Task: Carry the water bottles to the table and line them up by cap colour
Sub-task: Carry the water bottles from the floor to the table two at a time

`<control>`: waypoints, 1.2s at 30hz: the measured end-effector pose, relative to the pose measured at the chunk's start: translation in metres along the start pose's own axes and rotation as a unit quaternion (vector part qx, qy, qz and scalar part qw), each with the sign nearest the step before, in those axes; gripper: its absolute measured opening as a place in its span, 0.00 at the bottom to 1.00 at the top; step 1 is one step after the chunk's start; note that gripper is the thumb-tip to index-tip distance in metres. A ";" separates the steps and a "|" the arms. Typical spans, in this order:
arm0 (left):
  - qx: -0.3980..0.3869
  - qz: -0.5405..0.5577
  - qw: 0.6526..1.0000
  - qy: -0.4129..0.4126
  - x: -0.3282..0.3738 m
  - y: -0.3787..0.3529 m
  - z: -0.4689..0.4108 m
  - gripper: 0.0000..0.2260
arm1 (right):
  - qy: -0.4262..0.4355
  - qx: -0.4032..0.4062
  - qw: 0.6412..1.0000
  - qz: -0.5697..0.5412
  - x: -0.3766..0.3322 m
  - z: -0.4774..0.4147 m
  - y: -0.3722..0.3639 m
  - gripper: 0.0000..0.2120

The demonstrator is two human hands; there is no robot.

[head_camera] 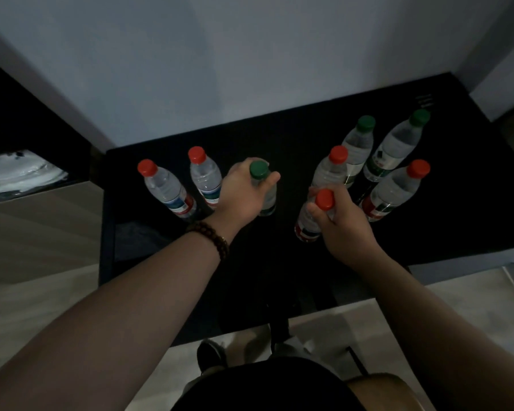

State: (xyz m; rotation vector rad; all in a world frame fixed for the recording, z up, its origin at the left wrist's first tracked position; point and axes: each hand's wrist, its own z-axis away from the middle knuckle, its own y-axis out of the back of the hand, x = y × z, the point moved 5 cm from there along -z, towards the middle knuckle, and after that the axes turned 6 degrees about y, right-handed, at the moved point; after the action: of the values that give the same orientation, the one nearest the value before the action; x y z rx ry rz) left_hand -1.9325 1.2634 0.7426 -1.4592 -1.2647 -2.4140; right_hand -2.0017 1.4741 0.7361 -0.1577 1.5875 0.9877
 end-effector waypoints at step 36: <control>0.125 -0.140 0.979 0.075 -0.092 0.187 0.162 0.09 | 0.265 -0.121 0.920 0.261 -0.212 0.019 -0.145 0.12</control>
State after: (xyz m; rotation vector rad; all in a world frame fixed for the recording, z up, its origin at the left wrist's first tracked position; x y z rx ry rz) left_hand -1.6859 1.2141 0.8232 -1.0760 -1.7607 -2.3551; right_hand -1.8393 1.3087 0.8479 -0.1869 2.0507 1.6653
